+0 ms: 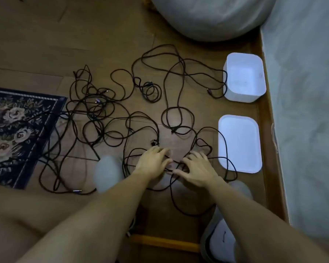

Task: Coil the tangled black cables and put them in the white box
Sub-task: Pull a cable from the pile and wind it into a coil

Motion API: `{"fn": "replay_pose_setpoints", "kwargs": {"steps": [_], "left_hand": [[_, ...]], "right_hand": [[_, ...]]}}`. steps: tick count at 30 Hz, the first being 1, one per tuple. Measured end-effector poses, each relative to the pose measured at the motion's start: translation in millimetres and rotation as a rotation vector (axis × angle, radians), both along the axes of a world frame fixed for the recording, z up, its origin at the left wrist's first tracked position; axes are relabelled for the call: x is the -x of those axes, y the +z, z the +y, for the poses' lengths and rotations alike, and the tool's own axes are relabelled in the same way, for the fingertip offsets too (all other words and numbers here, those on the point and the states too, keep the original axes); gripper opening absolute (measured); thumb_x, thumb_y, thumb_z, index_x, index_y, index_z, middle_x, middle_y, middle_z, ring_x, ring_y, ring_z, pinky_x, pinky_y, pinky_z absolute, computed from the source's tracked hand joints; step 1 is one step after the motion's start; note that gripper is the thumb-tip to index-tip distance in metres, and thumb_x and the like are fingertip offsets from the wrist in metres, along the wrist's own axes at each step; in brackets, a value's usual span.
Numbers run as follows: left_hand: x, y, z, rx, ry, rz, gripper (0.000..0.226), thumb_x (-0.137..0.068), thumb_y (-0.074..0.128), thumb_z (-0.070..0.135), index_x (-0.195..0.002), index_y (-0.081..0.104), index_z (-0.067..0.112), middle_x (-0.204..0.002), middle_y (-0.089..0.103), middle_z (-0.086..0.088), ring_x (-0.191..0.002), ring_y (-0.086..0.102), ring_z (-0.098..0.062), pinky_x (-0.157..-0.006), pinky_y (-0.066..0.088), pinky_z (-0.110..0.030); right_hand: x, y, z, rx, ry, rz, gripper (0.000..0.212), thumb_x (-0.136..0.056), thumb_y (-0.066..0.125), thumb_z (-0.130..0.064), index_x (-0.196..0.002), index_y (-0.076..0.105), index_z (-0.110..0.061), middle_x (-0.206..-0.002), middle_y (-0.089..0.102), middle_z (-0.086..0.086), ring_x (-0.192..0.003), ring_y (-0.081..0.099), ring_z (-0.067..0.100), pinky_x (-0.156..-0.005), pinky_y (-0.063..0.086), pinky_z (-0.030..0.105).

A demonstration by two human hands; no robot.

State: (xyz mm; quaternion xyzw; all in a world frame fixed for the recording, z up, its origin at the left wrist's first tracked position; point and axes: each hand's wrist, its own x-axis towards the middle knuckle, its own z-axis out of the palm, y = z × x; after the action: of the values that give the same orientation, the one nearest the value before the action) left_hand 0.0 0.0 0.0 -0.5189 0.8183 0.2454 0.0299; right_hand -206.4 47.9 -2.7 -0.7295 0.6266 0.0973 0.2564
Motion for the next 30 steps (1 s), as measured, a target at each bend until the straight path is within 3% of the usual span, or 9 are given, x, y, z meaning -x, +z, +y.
{"fn": "replay_pose_setpoints", "kwargs": {"steps": [2,4,7,10,14,18,20,25,30], "left_hand": [[-5.3,1.6,0.7,-0.010,-0.018,-0.026,0.049,-0.105,0.048,0.047,-0.147,0.052,0.023,-0.141,0.058,-0.003,-0.136,0.046,-0.022,-0.111,0.041,-0.039],[-10.7,4.1,0.0,0.000,-0.037,-0.056,0.041,-0.105,0.049,0.045,-0.138,0.061,0.023,-0.132,0.064,-0.003,-0.130,0.051,-0.023,-0.106,0.042,-0.037],[-11.0,16.5,-6.1,0.039,-0.096,-0.107,0.031,-0.105,0.051,0.040,-0.124,0.070,0.024,-0.116,0.070,-0.004,-0.110,0.061,-0.026,-0.090,0.046,-0.038],[-10.1,38.9,-21.5,0.129,-0.035,-0.091,0.021,-0.102,0.056,0.032,-0.114,0.071,0.023,-0.109,0.070,-0.002,-0.103,0.063,-0.027,-0.078,0.046,-0.035],[-8.1,96.6,-57.9,0.323,0.081,0.073,0.021,-0.105,0.053,0.032,-0.108,0.069,0.019,-0.099,0.065,-0.002,-0.094,0.063,-0.027,-0.069,0.045,-0.036],[-6.5,184.6,-109.3,0.559,0.168,0.241,0.023,-0.105,0.052,0.034,-0.111,0.069,0.020,-0.095,0.063,0.001,-0.087,0.063,-0.024,-0.068,0.051,-0.039],[-2.6,236.0,-134.5,0.673,0.176,0.302,0.022,-0.104,0.054,0.036,-0.111,0.069,0.022,-0.093,0.064,0.002,-0.085,0.063,-0.023,-0.065,0.052,-0.039],[12.9,364.3,-178.7,0.898,0.143,0.447,0.021,-0.104,0.055,0.033,-0.110,0.071,0.022,-0.091,0.066,0.000,-0.086,0.063,-0.023,-0.068,0.052,-0.042],[20.1,412.9,-184.9,0.922,0.148,0.528,0.018,-0.102,0.059,0.027,-0.110,0.074,0.022,-0.099,0.072,0.001,-0.094,0.066,-0.023,-0.076,0.053,-0.042]], "right_hand": [[0.8,2.2,-2.9,0.028,0.092,0.036,0.058,-0.097,0.035,-0.071,-0.117,0.070,-0.031,-0.123,0.067,-0.002,-0.129,0.046,0.024,-0.119,0.020,0.051],[-0.3,7.8,-7.2,0.052,0.115,0.047,0.044,-0.103,0.037,-0.057,-0.108,0.072,-0.030,-0.107,0.072,-0.004,-0.112,0.058,0.024,-0.113,0.029,0.050],[-5.9,22.2,-20.5,0.134,0.058,-0.010,0.036,-0.106,0.039,-0.050,-0.101,0.065,-0.025,-0.096,0.071,0.000,-0.092,0.066,0.027,-0.085,0.047,0.044],[-9.1,47.5,-44.7,0.231,0.022,-0.073,0.032,-0.106,0.040,-0.048,-0.100,0.060,-0.023,-0.098,0.067,0.002,-0.090,0.064,0.030,-0.066,0.038,0.038],[-3.5,109.1,-90.9,0.382,0.010,-0.137,0.031,-0.107,0.041,-0.048,-0.101,0.060,-0.024,-0.094,0.060,0.000,-0.088,0.061,0.030,-0.065,0.036,0.036],[-2.1,206.5,-141.1,0.603,0.025,-0.175,0.031,-0.106,0.041,-0.049,-0.099,0.057,-0.023,-0.090,0.052,-0.001,-0.083,0.060,0.031,-0.065,0.048,0.041],[1.8,261.5,-165.0,0.737,0.044,-0.186,0.031,-0.106,0.043,-0.046,-0.107,0.063,-0.023,-0.093,0.054,0.000,-0.083,0.060,0.030,-0.066,0.050,0.043],[21.0,387.2,-200.4,1.039,0.049,-0.285,0.027,-0.106,0.048,-0.034,-0.106,0.068,-0.016,-0.089,0.046,-0.004,-0.080,0.055,0.027,-0.065,0.046,0.042],[27.4,413.4,-195.6,1.082,-0.032,-0.432,0.024,-0.106,0.051,-0.030,-0.114,0.071,-0.020,-0.089,0.052,-0.007,-0.083,0.054,0.017,-0.065,0.042,0.035]]}}
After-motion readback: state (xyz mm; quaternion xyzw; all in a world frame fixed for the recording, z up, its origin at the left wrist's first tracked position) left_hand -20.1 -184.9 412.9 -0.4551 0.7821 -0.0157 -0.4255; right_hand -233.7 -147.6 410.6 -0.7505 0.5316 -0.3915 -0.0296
